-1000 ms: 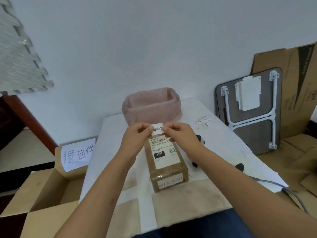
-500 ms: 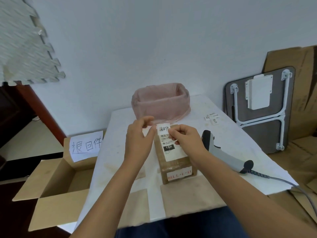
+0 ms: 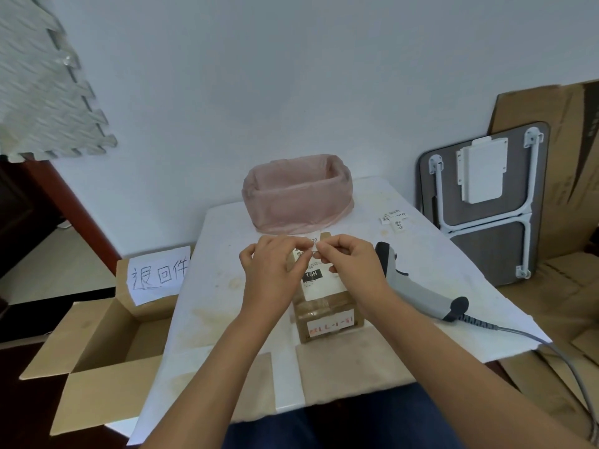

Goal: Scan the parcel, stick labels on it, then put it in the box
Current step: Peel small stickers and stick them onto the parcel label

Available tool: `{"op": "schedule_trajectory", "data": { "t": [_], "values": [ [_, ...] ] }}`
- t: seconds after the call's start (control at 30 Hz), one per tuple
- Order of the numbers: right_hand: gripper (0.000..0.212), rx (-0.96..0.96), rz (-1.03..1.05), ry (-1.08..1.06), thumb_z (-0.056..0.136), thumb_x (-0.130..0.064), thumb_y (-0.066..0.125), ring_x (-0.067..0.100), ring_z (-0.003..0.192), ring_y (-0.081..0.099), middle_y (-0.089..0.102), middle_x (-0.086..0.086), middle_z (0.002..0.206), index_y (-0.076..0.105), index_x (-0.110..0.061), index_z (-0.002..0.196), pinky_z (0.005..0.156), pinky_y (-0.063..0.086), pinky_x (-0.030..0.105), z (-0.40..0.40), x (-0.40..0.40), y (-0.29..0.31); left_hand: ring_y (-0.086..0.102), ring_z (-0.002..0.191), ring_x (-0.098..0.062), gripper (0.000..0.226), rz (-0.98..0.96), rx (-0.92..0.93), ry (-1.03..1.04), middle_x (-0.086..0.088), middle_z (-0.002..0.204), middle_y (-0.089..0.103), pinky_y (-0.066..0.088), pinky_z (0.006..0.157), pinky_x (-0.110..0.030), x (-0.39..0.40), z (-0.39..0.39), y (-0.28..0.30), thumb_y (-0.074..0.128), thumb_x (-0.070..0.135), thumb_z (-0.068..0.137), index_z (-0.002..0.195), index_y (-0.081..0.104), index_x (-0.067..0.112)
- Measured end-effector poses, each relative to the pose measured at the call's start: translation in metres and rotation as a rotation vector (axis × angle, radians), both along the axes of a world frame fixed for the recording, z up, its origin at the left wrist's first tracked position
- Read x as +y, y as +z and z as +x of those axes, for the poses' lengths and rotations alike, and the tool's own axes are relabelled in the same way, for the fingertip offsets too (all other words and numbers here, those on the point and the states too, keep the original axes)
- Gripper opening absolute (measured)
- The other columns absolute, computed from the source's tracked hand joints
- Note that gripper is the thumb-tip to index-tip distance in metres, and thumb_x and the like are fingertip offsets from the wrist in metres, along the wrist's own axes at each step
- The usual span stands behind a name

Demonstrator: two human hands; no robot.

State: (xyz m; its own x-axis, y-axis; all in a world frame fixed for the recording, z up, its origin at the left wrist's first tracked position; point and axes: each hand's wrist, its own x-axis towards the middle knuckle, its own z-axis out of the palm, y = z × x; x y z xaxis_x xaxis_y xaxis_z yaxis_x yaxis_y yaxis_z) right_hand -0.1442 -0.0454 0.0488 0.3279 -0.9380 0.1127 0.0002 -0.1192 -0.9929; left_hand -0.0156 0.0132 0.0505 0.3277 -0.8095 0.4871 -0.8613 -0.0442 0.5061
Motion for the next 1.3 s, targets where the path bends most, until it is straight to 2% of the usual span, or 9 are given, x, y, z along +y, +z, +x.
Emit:
{"op": "schedule_trajectory", "data": {
  "t": [0.23, 0.33, 0.47, 0.57, 0.7, 0.9, 1.03, 1.17, 1.3],
  "values": [
    [0.018, 0.040, -0.001, -0.021, 0.090, -0.027, 0.060, 0.000, 0.077, 0.065, 0.075, -0.006, 0.078, 0.074, -0.025, 0.078, 0.080, 0.054, 0.029, -0.005, -0.005, -0.002, 0.054, 0.110, -0.006, 0.014, -0.004, 0.096, -0.020, 0.020, 0.101, 0.071, 0.025, 0.103, -0.035, -0.001, -0.008, 0.006, 0.064, 0.038, 0.092, 0.100, 0.074, 0.035],
    [0.011, 0.028, -0.015, -0.020, 0.087, -0.027, 0.065, 0.003, 0.080, 0.066, 0.075, -0.004, 0.081, 0.073, -0.023, 0.081, 0.081, 0.053, 0.029, -0.006, -0.005, -0.002, 0.056, 0.107, -0.007, 0.012, 0.000, 0.198, -0.043, 0.028, 0.088, 0.064, 0.032, 0.108, -0.044, 0.000, -0.011, 0.010, 0.065, 0.034, 0.092, 0.098, 0.076, 0.034],
    [0.006, -0.014, -0.006, -0.054, 0.082, -0.029, 0.072, 0.010, 0.084, 0.067, 0.073, -0.003, 0.083, 0.070, -0.024, 0.079, 0.079, 0.055, 0.030, -0.007, -0.004, -0.003, 0.061, 0.104, -0.011, 0.009, 0.020, 0.324, -0.062, 0.030, 0.082, 0.061, 0.043, 0.103, -0.049, 0.001, -0.013, 0.011, 0.067, 0.038, 0.090, 0.094, 0.075, 0.038],
    [0.007, -0.034, -0.013, -0.066, 0.081, -0.027, 0.073, 0.008, 0.080, 0.067, 0.071, -0.005, 0.079, 0.069, -0.023, 0.079, 0.077, 0.057, 0.030, -0.007, -0.003, -0.002, 0.064, 0.097, -0.003, 0.010, 0.055, 0.404, -0.068, 0.018, 0.088, 0.071, 0.048, 0.097, -0.039, 0.000, -0.012, 0.010, 0.068, 0.040, 0.089, 0.094, 0.076, 0.036],
    [0.006, -0.028, -0.058, -0.088, 0.082, -0.024, 0.073, 0.004, 0.077, 0.068, 0.073, -0.006, 0.077, 0.068, -0.022, 0.079, 0.074, 0.054, 0.023, -0.007, -0.003, -0.003, 0.069, 0.094, -0.002, 0.014, 0.090, 0.677, -0.142, 0.010, 0.094, 0.078, 0.049, 0.081, -0.019, 0.002, -0.013, 0.012, 0.069, 0.031, 0.090, 0.098, 0.078, 0.026],
    [0.007, 0.047, -0.168, -0.119, 0.083, -0.024, 0.071, 0.003, 0.081, 0.068, 0.074, -0.006, 0.081, 0.068, -0.018, 0.084, 0.072, 0.053, 0.015, -0.008, 0.000, -0.003, 0.072, 0.086, -0.001, 0.012, 0.051, 0.876, -0.178, 0.004, 0.092, 0.080, 0.050, 0.068, -0.006, 0.003, -0.014, 0.011, 0.070, 0.020, 0.090, 0.099, 0.077, 0.019],
    [0.005, 0.090, -0.234, -0.114, 0.085, -0.019, 0.069, 0.005, 0.083, 0.068, 0.073, -0.005, 0.084, 0.069, -0.015, 0.087, 0.075, 0.055, 0.020, -0.008, 0.002, -0.003, 0.073, 0.091, -0.003, 0.014, 0.057, 0.868, -0.162, 0.005, 0.094, 0.080, 0.050, 0.070, -0.007, 0.003, -0.014, 0.011, 0.072, 0.022, 0.089, 0.101, 0.077, 0.018],
    [0.005, 0.164, -0.315, -0.129, 0.085, -0.021, 0.068, 0.003, 0.081, 0.066, 0.072, -0.008, 0.080, 0.070, -0.016, 0.085, 0.073, 0.053, 0.018, -0.010, 0.002, -0.002, 0.071, 0.093, -0.001, 0.015, 0.083, 0.733, -0.105, 0.010, 0.093, 0.079, 0.049, 0.079, -0.017, 0.003, -0.013, 0.011, 0.072, 0.027, 0.088, 0.101, 0.079, 0.024],
    [0.007, 0.227, -0.343, -0.140, 0.086, -0.024, 0.068, 0.001, 0.080, 0.065, 0.070, -0.011, 0.078, 0.070, -0.018, 0.083, 0.071, 0.051, 0.016, -0.010, 0.000, -0.001, 0.068, 0.089, 0.007, 0.012, 0.101, 0.607, -0.071, 0.016, 0.092, 0.078, 0.046, 0.075, -0.014, 0.004, -0.014, 0.014, 0.071, 0.030, 0.088, 0.095, 0.081, 0.030]
  ]
}}
